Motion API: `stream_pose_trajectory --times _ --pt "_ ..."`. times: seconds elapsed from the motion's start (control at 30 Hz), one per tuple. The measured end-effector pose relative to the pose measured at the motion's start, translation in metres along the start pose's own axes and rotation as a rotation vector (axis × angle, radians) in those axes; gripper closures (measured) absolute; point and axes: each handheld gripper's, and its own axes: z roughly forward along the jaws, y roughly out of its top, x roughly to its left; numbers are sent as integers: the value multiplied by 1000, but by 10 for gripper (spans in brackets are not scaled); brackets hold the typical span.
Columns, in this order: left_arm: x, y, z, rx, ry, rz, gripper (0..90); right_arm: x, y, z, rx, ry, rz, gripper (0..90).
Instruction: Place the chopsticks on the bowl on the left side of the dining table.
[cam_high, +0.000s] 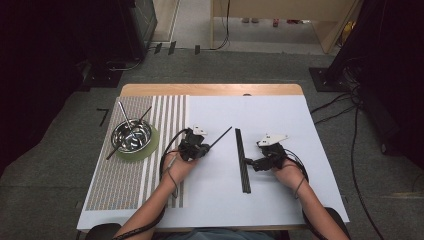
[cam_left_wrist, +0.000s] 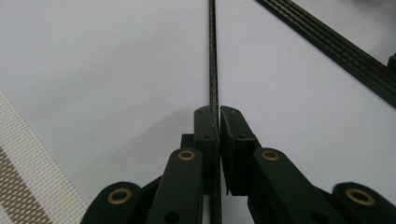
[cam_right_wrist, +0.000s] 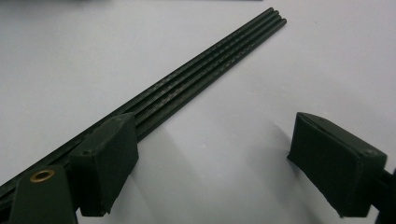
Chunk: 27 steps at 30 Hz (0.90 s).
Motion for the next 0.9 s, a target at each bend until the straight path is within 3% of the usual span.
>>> stream_pose_trajectory --times 0.33,0.53,0.63,0.7,0.9 --pt "10 -2 -2 3 6 -10 866 0 0 0 0 0 -1 151" --pt "14 -12 -2 -60 -20 -27 852 0 0 0 1 0 3 151" --pt "12 -13 -2 -72 -11 -36 857 0 0 0 1 0 3 151" --pt "10 -12 -1 -66 4 -20 860 0 0 0 1 0 2 151" --pt "18 -9 -2 -44 -45 -58 870 0 0 0 0 0 0 151"
